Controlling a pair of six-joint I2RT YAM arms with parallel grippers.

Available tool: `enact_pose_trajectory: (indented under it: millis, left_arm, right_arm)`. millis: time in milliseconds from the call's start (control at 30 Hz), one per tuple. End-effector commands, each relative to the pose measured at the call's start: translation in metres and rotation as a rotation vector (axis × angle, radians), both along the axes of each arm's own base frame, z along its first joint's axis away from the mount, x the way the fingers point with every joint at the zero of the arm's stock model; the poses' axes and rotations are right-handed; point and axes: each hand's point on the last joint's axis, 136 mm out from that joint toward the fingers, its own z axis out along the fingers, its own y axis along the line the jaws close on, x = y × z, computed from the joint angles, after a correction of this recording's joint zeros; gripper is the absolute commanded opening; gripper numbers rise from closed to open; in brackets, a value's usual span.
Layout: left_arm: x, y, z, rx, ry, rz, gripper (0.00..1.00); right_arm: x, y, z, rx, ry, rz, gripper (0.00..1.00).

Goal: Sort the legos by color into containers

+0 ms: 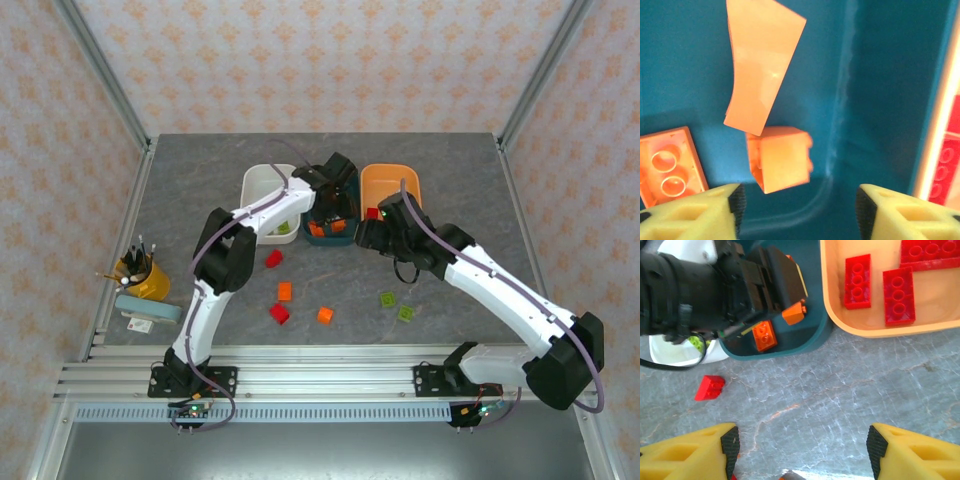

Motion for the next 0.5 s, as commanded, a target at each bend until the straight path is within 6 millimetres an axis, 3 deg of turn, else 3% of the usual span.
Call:
enact_pose_trajectory:
  millis: [0,100,233,267,467]
  left_arm:
    - [-0.005,0.007,0.06,-0.026,-0.077,-0.001,0.68]
    - [-0.017,0.016,0.082,-0.033,-0.1,0.007,0.7]
    - [-0.043,0.035,0.091,-0.032,-0.096,0.016,0.71]
    - [-0.053,0.042,0.104,-0.048,-0.115,0.021,0.72]
    - [-0.112,0.081,0.102,-0.037,-0.08,0.046,0.72]
  right_arm:
    - [-0.006,-0.014,0.001,-0.058,0.005,-0.008,0.7]
    - [-0.008,-0.018,0.003,-0.08,0.012,-0.005,0.7]
    - [-0.012,-0.022,0.007,-0.11,0.024,0.005,0.7]
    - [-0.013,-0.024,0.008,-0.119,0.028,0.006,0.7]
    - [-0.024,-0.028,0.005,-0.134,0.078,0.021,0.7]
